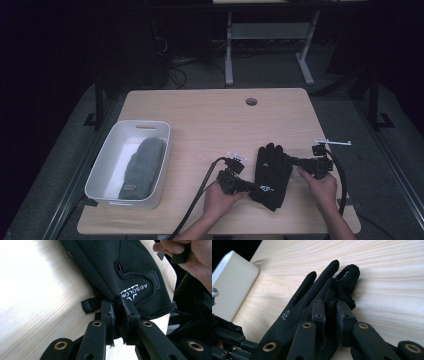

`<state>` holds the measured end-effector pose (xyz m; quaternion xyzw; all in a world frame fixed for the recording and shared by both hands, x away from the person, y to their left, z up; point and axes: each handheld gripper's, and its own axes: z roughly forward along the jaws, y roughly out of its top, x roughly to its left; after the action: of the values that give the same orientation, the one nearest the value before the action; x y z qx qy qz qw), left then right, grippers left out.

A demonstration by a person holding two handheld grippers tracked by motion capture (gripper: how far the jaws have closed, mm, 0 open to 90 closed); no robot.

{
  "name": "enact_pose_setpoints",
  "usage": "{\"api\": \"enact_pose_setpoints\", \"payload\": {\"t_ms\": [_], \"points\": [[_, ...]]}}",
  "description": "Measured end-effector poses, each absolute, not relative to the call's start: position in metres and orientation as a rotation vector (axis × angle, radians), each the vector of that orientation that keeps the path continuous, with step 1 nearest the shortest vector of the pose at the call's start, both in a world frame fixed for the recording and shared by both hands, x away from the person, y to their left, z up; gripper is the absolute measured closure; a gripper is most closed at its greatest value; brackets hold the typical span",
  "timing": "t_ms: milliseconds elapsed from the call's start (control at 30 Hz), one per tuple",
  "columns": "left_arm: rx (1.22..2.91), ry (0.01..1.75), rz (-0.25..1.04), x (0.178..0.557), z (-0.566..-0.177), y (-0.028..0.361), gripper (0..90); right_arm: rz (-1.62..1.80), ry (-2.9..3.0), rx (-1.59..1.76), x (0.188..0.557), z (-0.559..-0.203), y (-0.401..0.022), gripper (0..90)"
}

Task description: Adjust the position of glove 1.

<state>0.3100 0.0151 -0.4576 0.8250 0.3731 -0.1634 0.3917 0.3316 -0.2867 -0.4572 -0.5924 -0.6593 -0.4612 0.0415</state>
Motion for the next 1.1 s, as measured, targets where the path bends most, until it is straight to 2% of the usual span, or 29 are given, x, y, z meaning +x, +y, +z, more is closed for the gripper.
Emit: {"api": "enact_pose_setpoints", "payload": {"t_ms": [667,1100], "points": [[2.06,0.942,-0.332,0.306,-0.414,0.07,82.1,-1.512,-2.0,-1.657,0.347,-0.419,-0.241,78.9],[2.026,0.953,-0.302,0.306,-0.4,0.095,82.0,-1.56,-1.98,-1.589,0.36,-0.403,-0.213,78.9]]}}
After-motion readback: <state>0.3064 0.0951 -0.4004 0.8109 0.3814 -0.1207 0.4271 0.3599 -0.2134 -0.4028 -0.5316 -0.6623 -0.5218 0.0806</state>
